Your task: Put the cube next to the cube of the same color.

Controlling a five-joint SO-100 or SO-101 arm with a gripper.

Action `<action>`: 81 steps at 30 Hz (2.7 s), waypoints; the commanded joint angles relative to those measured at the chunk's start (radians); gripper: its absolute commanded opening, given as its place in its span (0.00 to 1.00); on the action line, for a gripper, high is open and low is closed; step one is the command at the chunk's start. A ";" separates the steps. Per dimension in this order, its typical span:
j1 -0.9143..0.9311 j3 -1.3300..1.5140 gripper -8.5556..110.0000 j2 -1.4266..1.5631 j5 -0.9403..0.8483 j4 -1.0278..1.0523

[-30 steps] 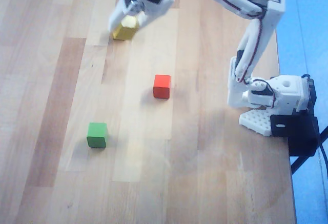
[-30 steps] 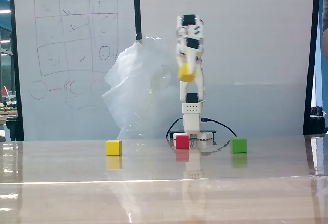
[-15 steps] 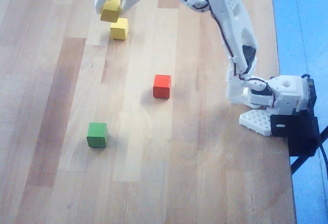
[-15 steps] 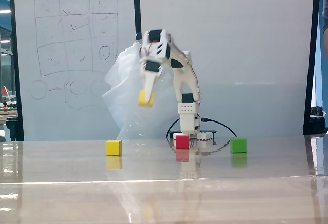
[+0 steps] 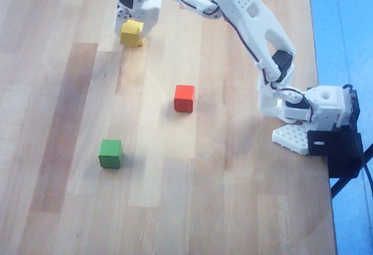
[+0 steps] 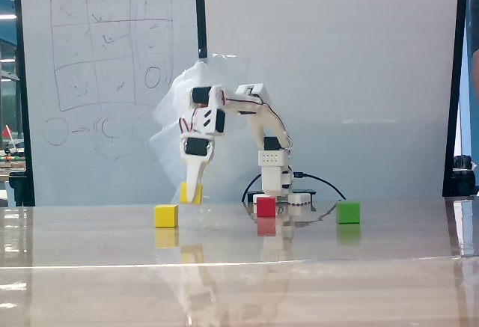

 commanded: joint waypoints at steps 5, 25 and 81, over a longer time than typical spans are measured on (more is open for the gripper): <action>0.015 -0.107 0.07 -0.025 -0.008 -0.072; 0.018 -0.106 0.44 0.029 -0.008 0.034; -0.523 2.315 0.07 2.643 0.160 -0.206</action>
